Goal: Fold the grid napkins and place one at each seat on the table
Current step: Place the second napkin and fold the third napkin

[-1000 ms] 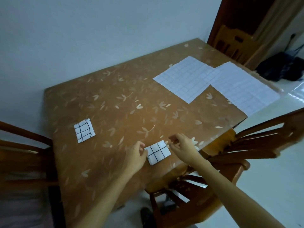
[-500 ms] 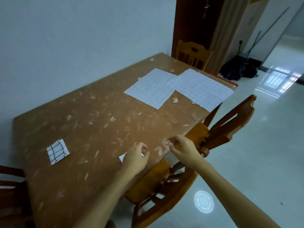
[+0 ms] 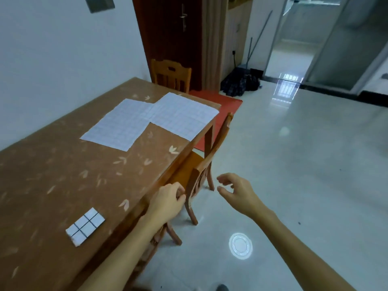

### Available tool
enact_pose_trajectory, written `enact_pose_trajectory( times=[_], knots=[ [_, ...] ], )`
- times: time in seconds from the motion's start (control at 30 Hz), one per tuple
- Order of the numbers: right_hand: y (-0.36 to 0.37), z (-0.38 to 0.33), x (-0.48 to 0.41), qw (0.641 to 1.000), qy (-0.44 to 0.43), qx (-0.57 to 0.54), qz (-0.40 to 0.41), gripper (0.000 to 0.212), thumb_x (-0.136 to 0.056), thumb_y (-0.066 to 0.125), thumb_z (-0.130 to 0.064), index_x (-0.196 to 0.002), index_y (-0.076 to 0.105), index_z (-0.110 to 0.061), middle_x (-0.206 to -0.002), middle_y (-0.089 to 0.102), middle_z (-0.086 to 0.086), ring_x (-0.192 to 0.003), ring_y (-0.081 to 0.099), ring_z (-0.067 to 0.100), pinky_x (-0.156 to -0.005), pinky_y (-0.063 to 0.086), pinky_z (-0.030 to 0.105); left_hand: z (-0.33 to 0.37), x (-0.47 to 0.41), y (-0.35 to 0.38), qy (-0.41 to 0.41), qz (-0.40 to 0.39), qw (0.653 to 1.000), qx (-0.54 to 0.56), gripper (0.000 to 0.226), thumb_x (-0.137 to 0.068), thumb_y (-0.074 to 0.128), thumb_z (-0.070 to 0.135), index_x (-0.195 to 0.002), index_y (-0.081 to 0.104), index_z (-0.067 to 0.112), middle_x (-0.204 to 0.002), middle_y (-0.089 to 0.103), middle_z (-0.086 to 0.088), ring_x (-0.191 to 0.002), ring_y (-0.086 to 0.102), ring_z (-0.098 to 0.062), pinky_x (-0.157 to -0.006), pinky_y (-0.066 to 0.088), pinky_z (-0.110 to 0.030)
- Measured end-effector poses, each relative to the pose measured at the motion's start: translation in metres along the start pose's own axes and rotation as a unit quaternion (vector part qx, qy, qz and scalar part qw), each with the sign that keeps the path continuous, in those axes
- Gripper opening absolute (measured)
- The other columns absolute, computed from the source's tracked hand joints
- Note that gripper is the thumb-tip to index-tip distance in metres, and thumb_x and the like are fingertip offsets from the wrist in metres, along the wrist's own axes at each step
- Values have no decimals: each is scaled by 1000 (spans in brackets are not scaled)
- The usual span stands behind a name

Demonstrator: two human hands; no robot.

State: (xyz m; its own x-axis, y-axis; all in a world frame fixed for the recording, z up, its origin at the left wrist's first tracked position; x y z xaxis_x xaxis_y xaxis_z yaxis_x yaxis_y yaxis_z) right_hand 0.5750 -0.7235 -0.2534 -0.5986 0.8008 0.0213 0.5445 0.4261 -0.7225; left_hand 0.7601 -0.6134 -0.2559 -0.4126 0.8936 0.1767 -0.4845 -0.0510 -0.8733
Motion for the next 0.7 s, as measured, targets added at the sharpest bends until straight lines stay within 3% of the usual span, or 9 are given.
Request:
enact_pose_trajectory(
  times=[0.13, 0.3, 0.43, 0.5, 0.6, 0.7],
  knots=[
    [-43, 49, 11, 999, 30, -16, 23, 31, -92, 63, -32, -122, 62, -25, -113, 63, -13, -101, 58, 2, -85, 43, 13, 53, -19, 17, 14, -15, 1000, 2, 19, -97, 61, 32, -116, 63, 31, -109, 69, 11, -93, 65, -7, -79, 56, -22],
    [-82, 87, 8, 996, 52, -41, 65, 31, -91, 65, -30, -122, 63, -25, -115, 65, -11, -103, 60, 2, -92, 48, 22, 90, -46, 29, 31, -48, 998, 23, 19, -96, 63, 31, -115, 65, 31, -107, 70, 12, -91, 66, -3, -79, 59, -23],
    [-102, 103, -8, 994, 52, -56, 79, 33, -92, 67, -28, -124, 62, -24, -115, 64, -12, -101, 61, 3, -92, 50, 23, 115, -78, 32, 54, -42, 997, 44, 14, -96, 63, 28, -110, 66, 31, -103, 69, 14, -92, 65, -1, -74, 55, -17],
    [-114, 112, -22, 992, 54, -67, 88, 32, -92, 68, -26, -124, 62, -23, -112, 65, -11, -96, 63, 4, -87, 51, 21, 129, -100, 34, 62, -35, 996, 56, 10, -96, 63, 28, -104, 69, 29, -99, 71, 14, -90, 66, -2, -79, 57, -20],
    [-129, 130, -52, 991, 62, -72, 96, 19, -93, 67, -24, -112, 69, -22, -100, 71, -9, -88, 67, 4, -79, 52, 17, 155, -139, 43, 78, -33, 994, 72, 9, -96, 63, 29, -100, 71, 27, -95, 72, 12, -86, 68, -3, -83, 59, -24],
    [-146, 151, -90, 991, 69, -65, 92, 9, -92, 69, -23, -100, 73, -23, -91, 72, -14, -84, 68, 2, -77, 51, 15, 181, -186, 57, 91, -42, 990, 101, 9, -96, 64, 30, -103, 70, 27, -96, 72, 13, -86, 69, -4, -79, 61, -21]
  ],
)
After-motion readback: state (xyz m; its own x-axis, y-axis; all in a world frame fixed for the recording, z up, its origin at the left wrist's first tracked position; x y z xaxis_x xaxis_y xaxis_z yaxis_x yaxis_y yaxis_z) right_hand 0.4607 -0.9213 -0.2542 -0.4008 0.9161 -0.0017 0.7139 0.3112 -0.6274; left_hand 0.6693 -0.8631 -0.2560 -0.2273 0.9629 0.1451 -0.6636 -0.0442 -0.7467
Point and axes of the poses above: each hand's wrist, its own x-axis away from the middle knuckle, its own y-axis out of the palm, z = x × y, the point moved 10 cm from there along -x, towards the middle knuckle
